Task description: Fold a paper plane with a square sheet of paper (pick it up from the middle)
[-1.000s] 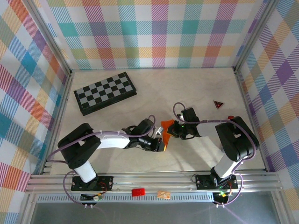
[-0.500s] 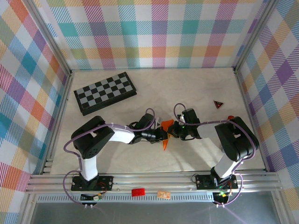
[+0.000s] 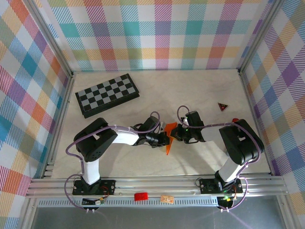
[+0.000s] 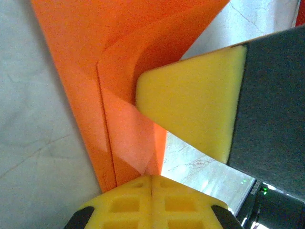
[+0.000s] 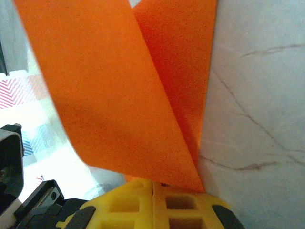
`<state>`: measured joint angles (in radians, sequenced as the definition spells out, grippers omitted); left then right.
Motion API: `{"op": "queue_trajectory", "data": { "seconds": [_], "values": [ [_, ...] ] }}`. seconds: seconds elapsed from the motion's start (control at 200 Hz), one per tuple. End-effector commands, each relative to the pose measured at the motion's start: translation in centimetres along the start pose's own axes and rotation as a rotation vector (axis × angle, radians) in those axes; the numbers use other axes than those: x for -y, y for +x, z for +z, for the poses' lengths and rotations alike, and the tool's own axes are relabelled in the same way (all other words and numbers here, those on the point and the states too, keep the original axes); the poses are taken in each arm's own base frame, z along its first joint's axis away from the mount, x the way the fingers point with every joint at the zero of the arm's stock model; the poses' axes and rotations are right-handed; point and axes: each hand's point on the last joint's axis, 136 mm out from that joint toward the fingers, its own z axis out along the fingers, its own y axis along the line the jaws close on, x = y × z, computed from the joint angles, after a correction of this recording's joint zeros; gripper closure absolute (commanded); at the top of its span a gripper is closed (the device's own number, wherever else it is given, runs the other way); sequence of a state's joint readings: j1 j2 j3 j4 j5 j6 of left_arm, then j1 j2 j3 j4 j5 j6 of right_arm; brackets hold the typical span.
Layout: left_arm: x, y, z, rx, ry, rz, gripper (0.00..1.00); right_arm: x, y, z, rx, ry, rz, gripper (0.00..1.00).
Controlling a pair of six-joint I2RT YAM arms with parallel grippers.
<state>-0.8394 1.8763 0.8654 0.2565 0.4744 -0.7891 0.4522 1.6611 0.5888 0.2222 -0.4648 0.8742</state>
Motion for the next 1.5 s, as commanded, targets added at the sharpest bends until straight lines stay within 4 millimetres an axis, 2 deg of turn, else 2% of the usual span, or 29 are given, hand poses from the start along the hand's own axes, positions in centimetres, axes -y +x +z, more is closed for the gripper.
{"op": "queue_trajectory", "data": {
  "seconds": [0.0, 0.165, 0.405, 0.7, 0.985, 1.26, 1.495],
  "values": [
    [-2.7, 4.4, -0.2, -0.140, -0.128, 0.009, 0.99, 5.7, 2.4, 0.3, -0.062, 0.199, 0.092, 0.97],
    [-2.8, 5.0, -1.2, -0.131, -0.167, 0.051, 0.98, 5.8, 2.3, 0.2, -0.061, 0.210, 0.091, 0.97],
    [-0.6, 6.4, -1.3, -0.173, -0.098, 0.122, 0.97, 6.0, 2.3, 0.2, -0.062, 0.217, 0.096, 0.97],
    [-0.7, 7.2, -1.5, -0.169, -0.080, 0.111, 0.98, 6.2, 2.4, 0.2, -0.064, 0.222, 0.098, 0.97],
    [0.0, 8.4, -1.4, -0.206, -0.029, 0.122, 0.98, 6.3, 2.4, 0.3, -0.067, 0.222, 0.103, 0.97],
    [1.8, 7.7, -1.7, -0.177, 0.028, 0.147, 0.98, 6.2, 2.4, 0.3, -0.068, 0.219, 0.104, 0.97],
    [1.1, 8.2, -0.9, -0.201, 0.032, 0.117, 0.99, 6.3, 2.5, 0.3, -0.070, 0.221, 0.105, 0.97]
  ]
}}
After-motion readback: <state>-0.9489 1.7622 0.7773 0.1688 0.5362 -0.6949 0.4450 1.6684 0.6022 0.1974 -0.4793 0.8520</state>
